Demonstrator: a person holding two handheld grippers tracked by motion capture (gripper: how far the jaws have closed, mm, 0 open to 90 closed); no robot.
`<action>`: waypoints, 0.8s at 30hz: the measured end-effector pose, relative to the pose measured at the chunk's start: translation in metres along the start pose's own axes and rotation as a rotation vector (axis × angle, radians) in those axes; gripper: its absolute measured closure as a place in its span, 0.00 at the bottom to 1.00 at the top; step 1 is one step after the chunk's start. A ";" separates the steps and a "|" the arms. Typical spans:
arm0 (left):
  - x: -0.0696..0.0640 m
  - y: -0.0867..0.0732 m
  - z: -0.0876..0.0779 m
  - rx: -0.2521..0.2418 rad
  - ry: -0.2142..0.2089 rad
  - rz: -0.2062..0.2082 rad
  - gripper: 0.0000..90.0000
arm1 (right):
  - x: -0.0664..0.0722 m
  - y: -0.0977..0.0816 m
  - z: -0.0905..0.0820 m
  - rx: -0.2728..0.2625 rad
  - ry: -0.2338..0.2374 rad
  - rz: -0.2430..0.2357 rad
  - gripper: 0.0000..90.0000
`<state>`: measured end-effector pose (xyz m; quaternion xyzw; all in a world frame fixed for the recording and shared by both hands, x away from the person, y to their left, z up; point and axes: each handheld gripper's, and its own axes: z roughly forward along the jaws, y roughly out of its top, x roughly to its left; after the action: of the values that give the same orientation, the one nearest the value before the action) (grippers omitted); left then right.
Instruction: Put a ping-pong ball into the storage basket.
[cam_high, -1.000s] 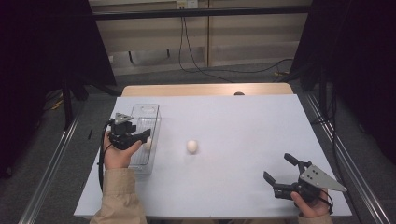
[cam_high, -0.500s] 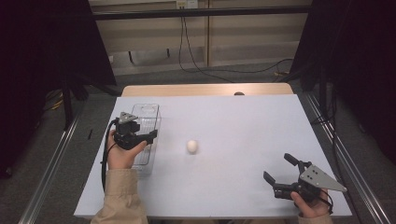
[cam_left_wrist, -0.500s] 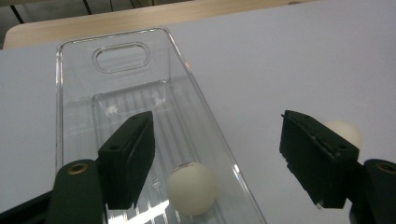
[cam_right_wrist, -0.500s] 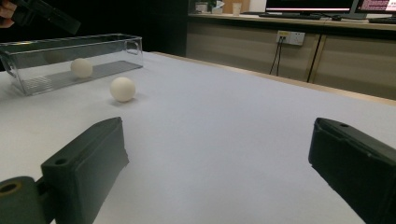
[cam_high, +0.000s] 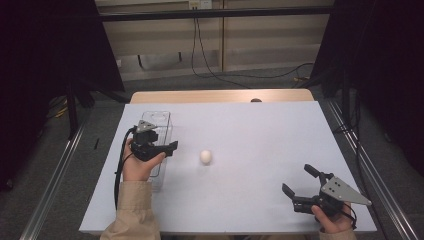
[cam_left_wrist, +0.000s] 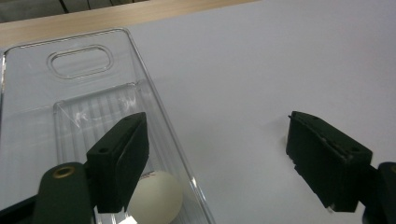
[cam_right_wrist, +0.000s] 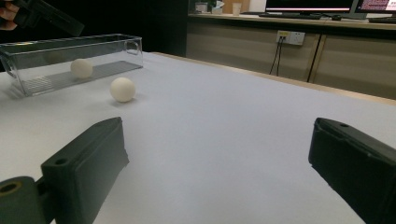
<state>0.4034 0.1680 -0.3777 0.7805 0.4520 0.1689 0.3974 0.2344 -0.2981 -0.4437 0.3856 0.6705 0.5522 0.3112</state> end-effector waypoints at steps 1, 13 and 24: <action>-0.001 0.000 0.001 -0.001 -0.001 0.000 0.23 | 0.000 0.000 0.000 0.000 0.000 0.000 0.04; -0.015 0.002 0.009 -0.003 -0.039 -0.001 0.20 | 0.000 0.000 0.000 -0.001 0.000 -0.001 0.04; -0.022 0.003 0.013 0.006 -0.069 0.008 0.20 | 0.000 0.000 0.000 -0.001 -0.001 -0.001 0.04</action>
<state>0.4015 0.1426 -0.3813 0.7888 0.4353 0.1424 0.4098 0.2344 -0.2979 -0.4436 0.3853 0.6704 0.5521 0.3118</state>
